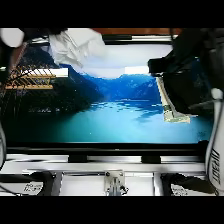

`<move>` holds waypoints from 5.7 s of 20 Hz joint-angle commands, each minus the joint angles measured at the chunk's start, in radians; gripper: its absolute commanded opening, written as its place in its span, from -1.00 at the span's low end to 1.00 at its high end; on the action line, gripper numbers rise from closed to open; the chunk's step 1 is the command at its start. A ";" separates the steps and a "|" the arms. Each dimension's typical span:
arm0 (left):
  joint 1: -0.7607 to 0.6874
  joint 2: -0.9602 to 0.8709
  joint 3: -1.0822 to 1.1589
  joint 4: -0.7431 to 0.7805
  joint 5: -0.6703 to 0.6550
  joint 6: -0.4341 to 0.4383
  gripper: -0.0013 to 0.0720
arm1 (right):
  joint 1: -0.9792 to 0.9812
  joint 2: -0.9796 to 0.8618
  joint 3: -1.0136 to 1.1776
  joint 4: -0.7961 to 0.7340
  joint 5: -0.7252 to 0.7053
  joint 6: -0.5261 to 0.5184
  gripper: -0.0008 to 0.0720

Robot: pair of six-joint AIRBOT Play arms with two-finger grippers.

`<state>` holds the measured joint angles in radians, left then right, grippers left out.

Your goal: Fold the shirts.

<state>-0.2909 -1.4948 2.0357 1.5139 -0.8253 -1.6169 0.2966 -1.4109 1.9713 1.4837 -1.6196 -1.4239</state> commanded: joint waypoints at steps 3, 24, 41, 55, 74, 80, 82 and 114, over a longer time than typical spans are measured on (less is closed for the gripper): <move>-0.138 0.217 -0.097 0.004 -0.406 0.027 -0.89 | 0.000 0.238 0.000 -0.225 -0.046 -0.007 0.42; -0.270 0.423 -0.888 -0.063 -0.555 -0.179 1.00 | -0.027 0.262 -0.652 0.006 0.005 -0.097 0.89; -0.237 0.303 -1.320 -0.460 0.149 -0.123 0.64 | -0.268 0.030 -0.854 0.404 0.159 -0.193 0.88; -0.237 0.278 -1.320 -0.403 0.163 -0.093 -0.89 | -0.127 -0.120 -0.854 0.478 0.347 -0.208 0.87; -0.222 0.447 -0.310 0.223 -0.292 0.032 -0.89 | -0.101 0.510 -0.408 0.381 0.620 -0.298 -0.79; -0.202 0.570 -0.295 0.214 -0.433 0.036 -0.89 | -0.101 0.654 -0.408 0.396 0.531 -0.276 -0.79; -0.202 0.608 -0.295 0.209 -0.412 0.035 -0.89 | -0.101 0.681 -0.408 0.395 0.522 -0.245 -0.79; 0.021 0.228 -0.870 -0.018 -0.212 -0.077 0.91 | -0.149 0.295 -1.102 0.412 0.990 0.153 0.65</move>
<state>-0.3416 -1.2644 1.1091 1.4914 -0.7959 -1.7859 0.1776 -1.1572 0.8635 1.8866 -0.6273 -1.2373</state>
